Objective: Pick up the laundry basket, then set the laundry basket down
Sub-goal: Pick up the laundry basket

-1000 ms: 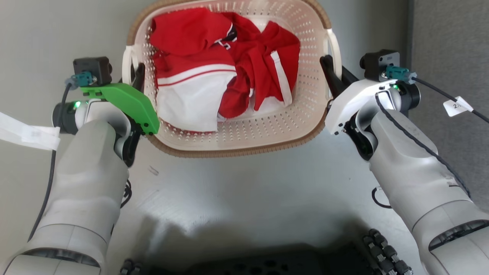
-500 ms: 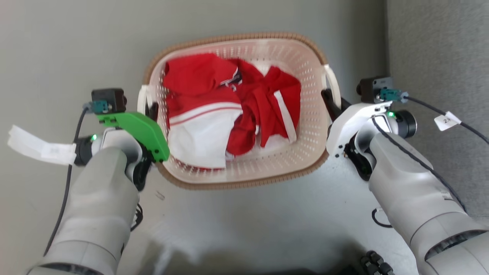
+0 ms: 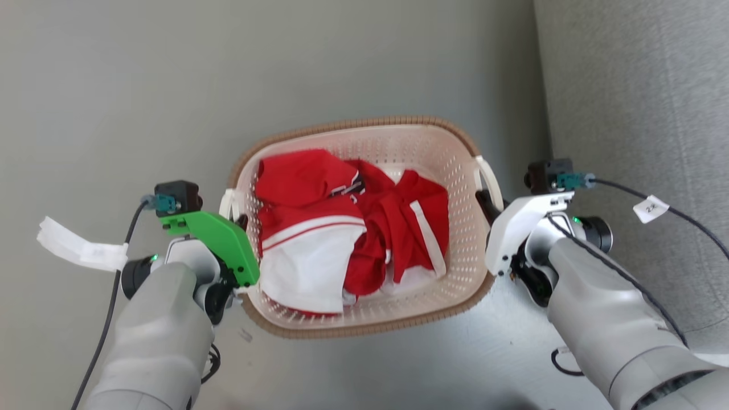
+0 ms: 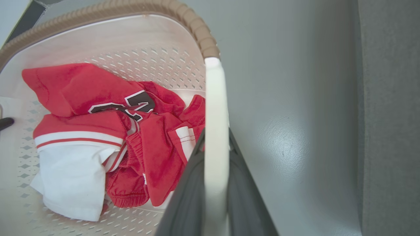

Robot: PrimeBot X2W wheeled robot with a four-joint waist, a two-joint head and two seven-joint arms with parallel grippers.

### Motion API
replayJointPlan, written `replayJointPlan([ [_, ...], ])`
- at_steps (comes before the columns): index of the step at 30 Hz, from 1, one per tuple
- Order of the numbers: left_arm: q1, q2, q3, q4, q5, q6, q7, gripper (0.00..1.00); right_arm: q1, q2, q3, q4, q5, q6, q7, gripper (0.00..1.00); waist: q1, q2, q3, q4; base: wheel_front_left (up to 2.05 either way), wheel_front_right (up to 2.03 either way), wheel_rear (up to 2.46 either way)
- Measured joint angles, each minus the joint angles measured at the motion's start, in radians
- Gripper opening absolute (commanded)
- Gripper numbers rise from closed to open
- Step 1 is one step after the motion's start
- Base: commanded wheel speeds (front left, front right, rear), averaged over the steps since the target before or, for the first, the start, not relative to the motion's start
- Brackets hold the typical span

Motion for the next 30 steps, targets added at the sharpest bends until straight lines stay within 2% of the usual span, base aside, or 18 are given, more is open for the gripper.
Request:
replayJointPlan([
  [17,0.071,0.003,-0.024,0.014,-0.058,0.0,0.087,0.0,0.111,-0.011,0.074,-0.052,0.137,0.0,0.096,0.0,0.0,0.0,-0.189,-0.013,0.0,0.0,0.0],
  [30,0.12,0.007,-0.033,0.032,-0.084,0.0,0.132,0.0,0.167,-0.012,0.122,-0.063,0.196,-0.001,0.149,0.0,0.0,0.0,-0.31,-0.024,0.0,0.0,0.0],
])
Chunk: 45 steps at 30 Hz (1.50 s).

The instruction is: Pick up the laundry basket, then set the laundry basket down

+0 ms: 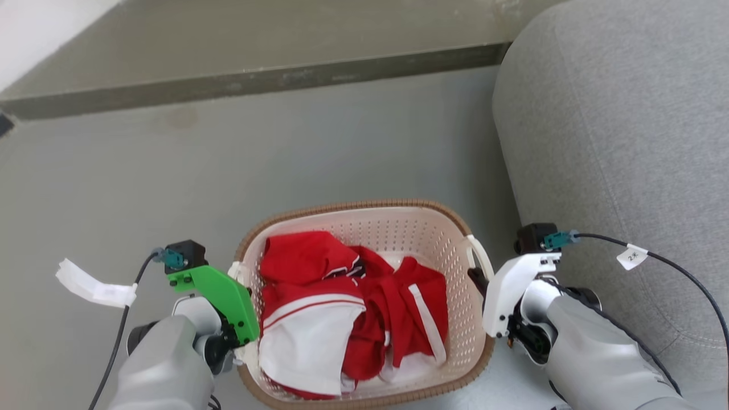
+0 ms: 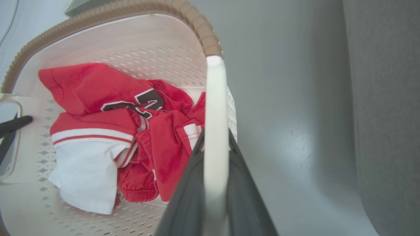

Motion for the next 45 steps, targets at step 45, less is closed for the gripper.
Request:
replayJointPlan([
  [45,0.122,-0.002,-0.018,0.014,-0.061,0.0,0.049,0.0,0.09,0.01,0.051,0.053,0.072,0.0,0.048,0.0,0.0,0.0,-0.197,-0.011,0.0,0.0,0.0],
])
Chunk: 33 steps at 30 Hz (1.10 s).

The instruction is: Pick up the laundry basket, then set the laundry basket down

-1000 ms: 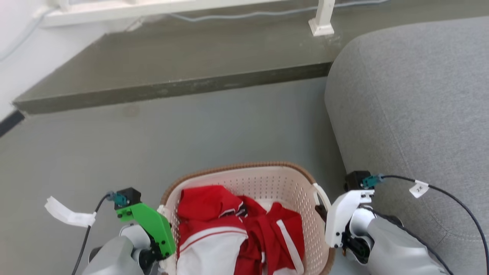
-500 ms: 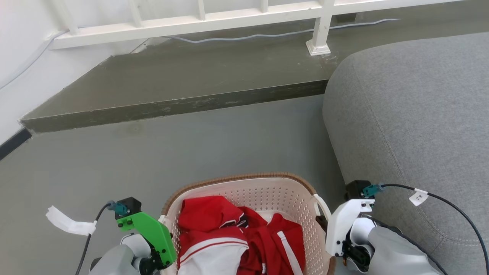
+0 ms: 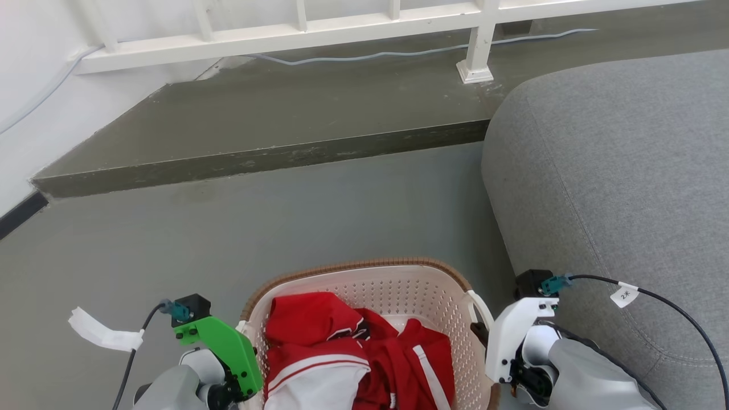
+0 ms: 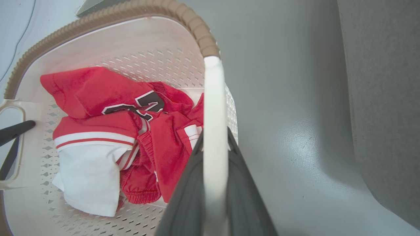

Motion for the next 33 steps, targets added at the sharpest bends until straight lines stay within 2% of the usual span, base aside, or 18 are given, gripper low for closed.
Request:
replayJointPlan([
  [20,0.0,0.0,-0.004,0.008,-0.001,-0.001,-0.026,0.0,-0.001,0.001,0.015,0.0,0.032,0.0,-0.001,0.0,0.0,0.0,0.022,-0.005,0.0,0.0,0.0],
  [33,-0.041,0.005,-0.004,0.002,-0.001,-0.001,-0.075,0.0,-0.054,0.001,0.019,-0.002,0.033,0.0,-0.026,0.0,0.0001,0.0,0.091,-0.01,0.0,0.0,0.0],
])
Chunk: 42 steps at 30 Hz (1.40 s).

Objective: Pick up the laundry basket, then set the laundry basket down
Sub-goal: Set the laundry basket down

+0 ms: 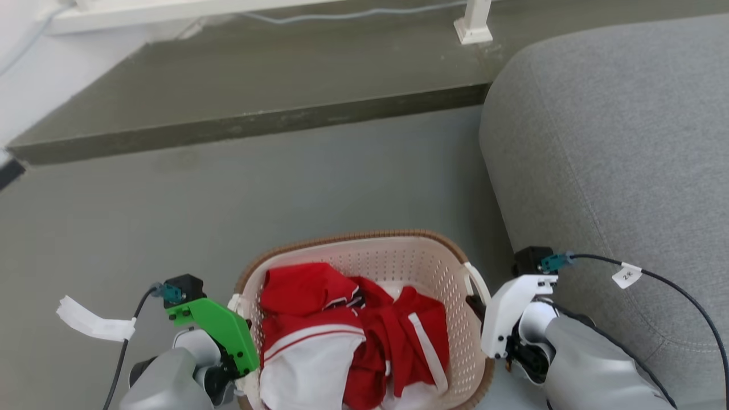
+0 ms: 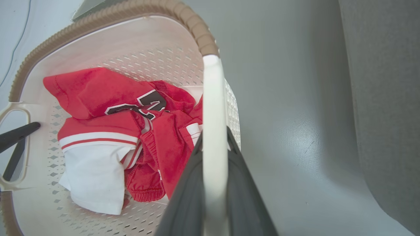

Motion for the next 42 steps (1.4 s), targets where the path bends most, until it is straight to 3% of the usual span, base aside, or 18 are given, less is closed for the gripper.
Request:
replayJointPlan([
  [19,-0.101,0.013,-0.009,-0.015,0.022,0.002,-0.09,0.0,-0.108,-0.002,0.01,-0.009,-0.018,0.0,-0.1,0.0,0.0,0.0,0.177,-0.002,0.0,0.0,0.0],
  [42,-0.246,0.019,-0.013,-0.028,0.048,0.039,-0.179,0.0,-0.251,-0.017,0.034,-0.017,-0.061,0.0,-0.21,0.0,0.0001,0.0,0.429,0.013,0.0,0.0,0.0],
])
